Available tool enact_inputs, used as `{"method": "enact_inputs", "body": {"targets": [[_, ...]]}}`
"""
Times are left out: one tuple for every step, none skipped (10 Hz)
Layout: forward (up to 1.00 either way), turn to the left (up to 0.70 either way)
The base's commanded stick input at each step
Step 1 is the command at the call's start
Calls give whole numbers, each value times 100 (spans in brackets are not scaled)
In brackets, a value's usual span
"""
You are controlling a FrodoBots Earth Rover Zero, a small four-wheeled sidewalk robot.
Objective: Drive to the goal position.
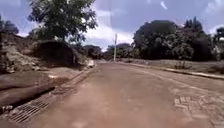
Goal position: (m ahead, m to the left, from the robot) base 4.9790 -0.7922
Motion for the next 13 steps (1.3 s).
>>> {"method": "enact_inputs", "body": {"targets": [[100,0],[100,0],[100,0],[100,0],[100,0],[100,0],[100,0],[100,14],[100,26],[100,16],[100,6],[100,0],[100,0]]}}
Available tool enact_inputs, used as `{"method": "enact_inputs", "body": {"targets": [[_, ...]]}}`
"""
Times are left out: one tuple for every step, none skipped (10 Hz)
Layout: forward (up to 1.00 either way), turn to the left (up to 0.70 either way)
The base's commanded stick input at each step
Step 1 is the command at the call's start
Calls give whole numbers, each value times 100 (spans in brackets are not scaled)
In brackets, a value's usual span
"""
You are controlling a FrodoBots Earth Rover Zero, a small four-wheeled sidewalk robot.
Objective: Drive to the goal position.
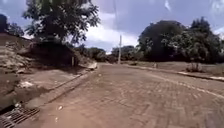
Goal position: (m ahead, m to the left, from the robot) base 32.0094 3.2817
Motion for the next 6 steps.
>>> {"method": "enact_inputs", "body": {"targets": [[100,0],[100,0],[100,0],[100,0],[100,0],[100,0]]}}
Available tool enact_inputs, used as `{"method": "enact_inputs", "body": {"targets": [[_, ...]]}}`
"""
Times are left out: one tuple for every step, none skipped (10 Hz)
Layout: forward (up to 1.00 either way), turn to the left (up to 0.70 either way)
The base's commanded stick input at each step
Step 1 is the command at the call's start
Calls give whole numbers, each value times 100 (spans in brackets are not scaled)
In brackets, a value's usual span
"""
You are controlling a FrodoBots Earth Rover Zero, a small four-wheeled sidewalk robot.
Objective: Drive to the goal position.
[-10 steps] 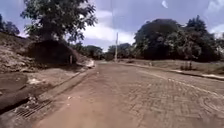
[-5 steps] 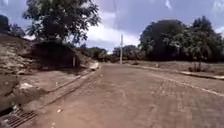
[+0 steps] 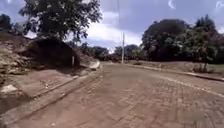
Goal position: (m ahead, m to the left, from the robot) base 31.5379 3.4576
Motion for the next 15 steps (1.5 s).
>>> {"method": "enact_inputs", "body": {"targets": [[100,0],[100,0],[100,0],[100,0],[100,0],[100,0],[100,0],[100,0],[100,0],[100,0],[100,0],[100,0],[100,0],[100,0],[100,0]]}}
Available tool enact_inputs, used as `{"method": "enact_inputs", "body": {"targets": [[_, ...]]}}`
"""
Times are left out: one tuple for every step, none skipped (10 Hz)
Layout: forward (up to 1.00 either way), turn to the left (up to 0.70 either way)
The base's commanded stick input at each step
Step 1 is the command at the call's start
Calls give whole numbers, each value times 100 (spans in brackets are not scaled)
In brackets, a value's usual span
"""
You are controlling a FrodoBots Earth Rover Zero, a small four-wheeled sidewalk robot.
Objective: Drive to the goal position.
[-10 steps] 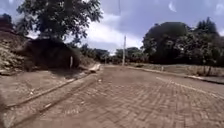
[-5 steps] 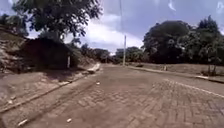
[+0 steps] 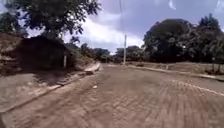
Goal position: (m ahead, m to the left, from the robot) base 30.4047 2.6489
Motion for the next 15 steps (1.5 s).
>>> {"method": "enact_inputs", "body": {"targets": [[100,0],[100,0],[100,-12],[100,-27],[100,-14],[100,0],[100,0],[100,0],[100,0],[100,0],[100,0],[100,0],[100,0],[100,0],[100,0]]}}
